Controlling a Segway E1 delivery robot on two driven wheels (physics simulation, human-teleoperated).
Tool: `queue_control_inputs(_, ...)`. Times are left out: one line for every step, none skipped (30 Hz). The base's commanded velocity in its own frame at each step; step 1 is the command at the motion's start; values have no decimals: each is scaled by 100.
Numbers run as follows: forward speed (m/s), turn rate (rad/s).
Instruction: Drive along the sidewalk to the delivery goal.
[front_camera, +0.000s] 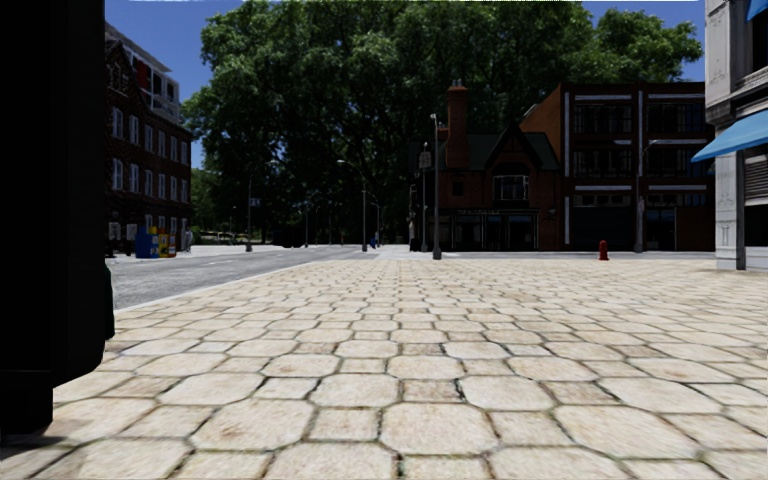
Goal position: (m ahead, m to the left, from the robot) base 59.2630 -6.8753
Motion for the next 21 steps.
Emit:
queue_control_inputs(200,0)
queue_control_inputs(200,0)
queue_control_inputs(200,0)
queue_control_inputs(200,0)
queue_control_inputs(200,0)
queue_control_inputs(200,0)
queue_control_inputs(200,0)
queue_control_inputs(200,0)
queue_control_inputs(200,0)
queue_control_inputs(200,0)
queue_control_inputs(200,0)
queue_control_inputs(200,0)
queue_control_inputs(200,0)
queue_control_inputs(200,0)
queue_control_inputs(200,0)
queue_control_inputs(200,0)
queue_control_inputs(200,0)
queue_control_inputs(200,0)
queue_control_inputs(200,0)
queue_control_inputs(200,0)
queue_control_inputs(200,0)
